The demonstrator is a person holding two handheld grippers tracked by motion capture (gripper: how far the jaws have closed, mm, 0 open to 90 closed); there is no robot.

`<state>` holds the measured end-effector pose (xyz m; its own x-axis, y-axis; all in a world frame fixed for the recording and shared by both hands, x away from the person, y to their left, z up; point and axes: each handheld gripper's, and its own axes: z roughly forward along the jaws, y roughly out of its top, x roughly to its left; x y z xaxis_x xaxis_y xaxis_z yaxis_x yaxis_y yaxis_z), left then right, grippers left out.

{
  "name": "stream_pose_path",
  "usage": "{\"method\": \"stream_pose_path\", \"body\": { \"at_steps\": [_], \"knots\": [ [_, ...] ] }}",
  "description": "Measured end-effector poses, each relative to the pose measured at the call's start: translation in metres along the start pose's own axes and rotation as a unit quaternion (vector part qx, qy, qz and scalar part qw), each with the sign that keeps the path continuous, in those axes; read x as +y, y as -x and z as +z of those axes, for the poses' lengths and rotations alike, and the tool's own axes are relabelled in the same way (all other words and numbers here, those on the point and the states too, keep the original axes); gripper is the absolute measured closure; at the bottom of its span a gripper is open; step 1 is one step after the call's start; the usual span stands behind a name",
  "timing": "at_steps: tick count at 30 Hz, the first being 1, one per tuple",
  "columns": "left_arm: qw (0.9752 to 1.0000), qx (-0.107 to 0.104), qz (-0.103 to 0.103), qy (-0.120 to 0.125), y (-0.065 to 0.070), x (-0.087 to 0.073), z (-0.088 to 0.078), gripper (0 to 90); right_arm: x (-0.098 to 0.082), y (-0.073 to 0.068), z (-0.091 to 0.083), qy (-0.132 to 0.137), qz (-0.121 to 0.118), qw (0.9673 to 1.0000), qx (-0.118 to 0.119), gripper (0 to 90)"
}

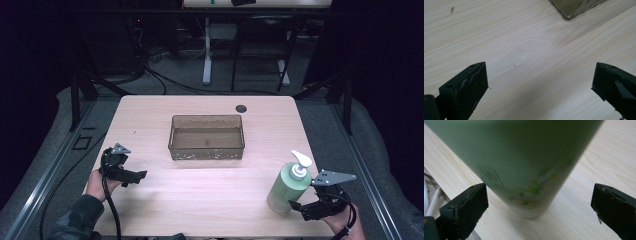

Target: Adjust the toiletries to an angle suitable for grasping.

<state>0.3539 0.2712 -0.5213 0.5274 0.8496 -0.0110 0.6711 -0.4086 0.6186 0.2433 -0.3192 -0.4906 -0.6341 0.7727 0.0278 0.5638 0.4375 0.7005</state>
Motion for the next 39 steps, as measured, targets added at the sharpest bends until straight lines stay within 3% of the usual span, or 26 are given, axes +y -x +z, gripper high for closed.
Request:
{"method": "stream_pose_path", "body": {
  "at_steps": [12,22,31,39],
  "knots": [
    [1.0000,-0.001,0.000,-0.001,0.001,0.000,0.000,0.2,0.012,-0.011,0.000,0.058,-0.022,0.9981,0.000,11.3],
    [1.0000,-0.002,-0.008,-0.004,0.001,0.002,0.000,0.2,0.023,-0.016,0.012,0.066,-0.022,0.9975,-0.013,11.6],
    [1.0000,-0.002,-0.005,-0.003,0.000,0.002,-0.001,0.2,0.037,-0.022,0.027,0.067,-0.030,0.9973,-0.008,11.7],
    [0.9998,0.001,-0.021,0.004,-0.004,0.001,-0.002,1.4,0.050,-0.028,0.040,0.067,-0.034,0.9971,-0.002,11.7]
  ]
}}
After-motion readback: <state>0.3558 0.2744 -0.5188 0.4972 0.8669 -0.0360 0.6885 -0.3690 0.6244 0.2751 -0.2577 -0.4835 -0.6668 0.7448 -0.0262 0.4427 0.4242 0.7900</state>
